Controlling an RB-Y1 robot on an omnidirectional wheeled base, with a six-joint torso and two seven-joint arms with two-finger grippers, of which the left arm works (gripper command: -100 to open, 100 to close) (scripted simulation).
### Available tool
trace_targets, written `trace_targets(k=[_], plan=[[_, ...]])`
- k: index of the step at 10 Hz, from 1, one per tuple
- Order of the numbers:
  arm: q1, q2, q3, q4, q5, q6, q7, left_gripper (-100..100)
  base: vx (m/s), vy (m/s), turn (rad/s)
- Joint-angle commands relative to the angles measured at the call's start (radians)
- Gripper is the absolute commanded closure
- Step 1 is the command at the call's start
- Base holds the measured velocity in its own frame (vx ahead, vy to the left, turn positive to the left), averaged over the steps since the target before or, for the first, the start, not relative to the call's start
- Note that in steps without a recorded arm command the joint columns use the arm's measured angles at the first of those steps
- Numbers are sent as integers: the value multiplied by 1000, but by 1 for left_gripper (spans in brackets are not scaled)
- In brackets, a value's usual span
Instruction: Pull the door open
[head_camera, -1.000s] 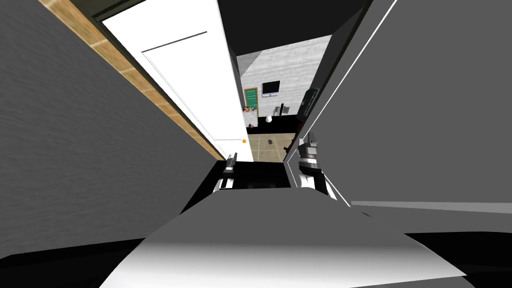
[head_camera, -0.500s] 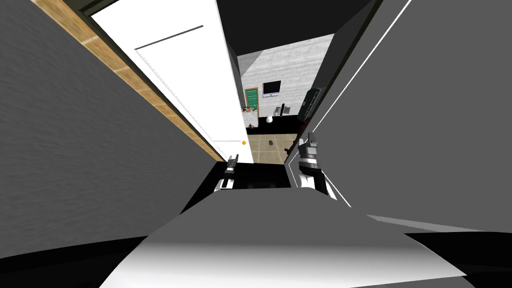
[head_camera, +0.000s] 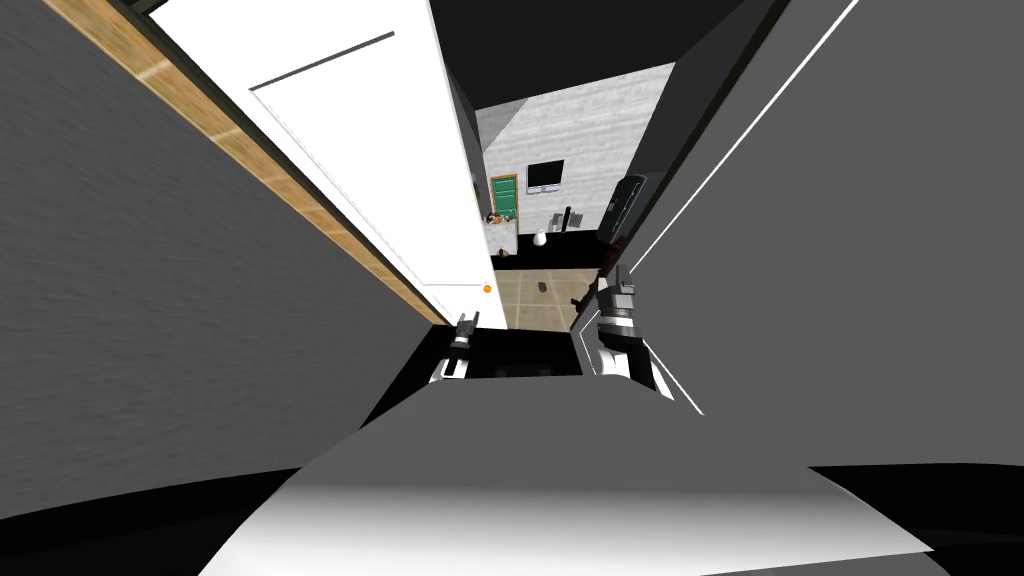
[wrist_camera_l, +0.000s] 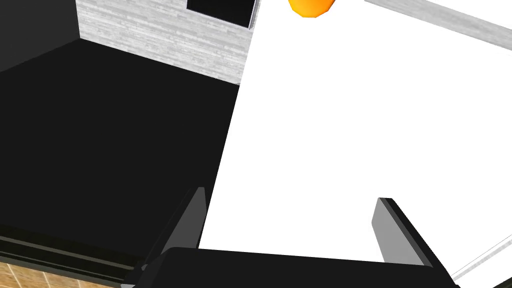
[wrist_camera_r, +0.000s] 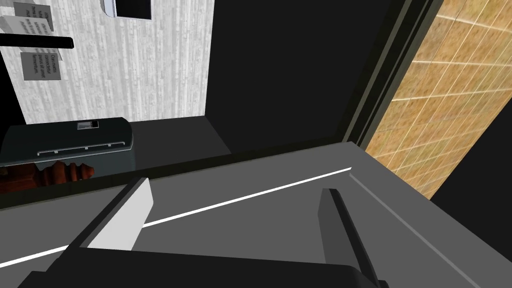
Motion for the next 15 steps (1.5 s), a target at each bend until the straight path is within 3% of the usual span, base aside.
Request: trace_targets(k=[1, 9, 15], plan=[[-18, 0, 5, 42, -10, -10, -32, -100, 96, -14, 14], [-87, 6, 25, 231, -70, -49, -185, -100, 111, -14, 18], [-120, 8, 34, 323, -98, -69, -259, -100, 82, 2, 12]])
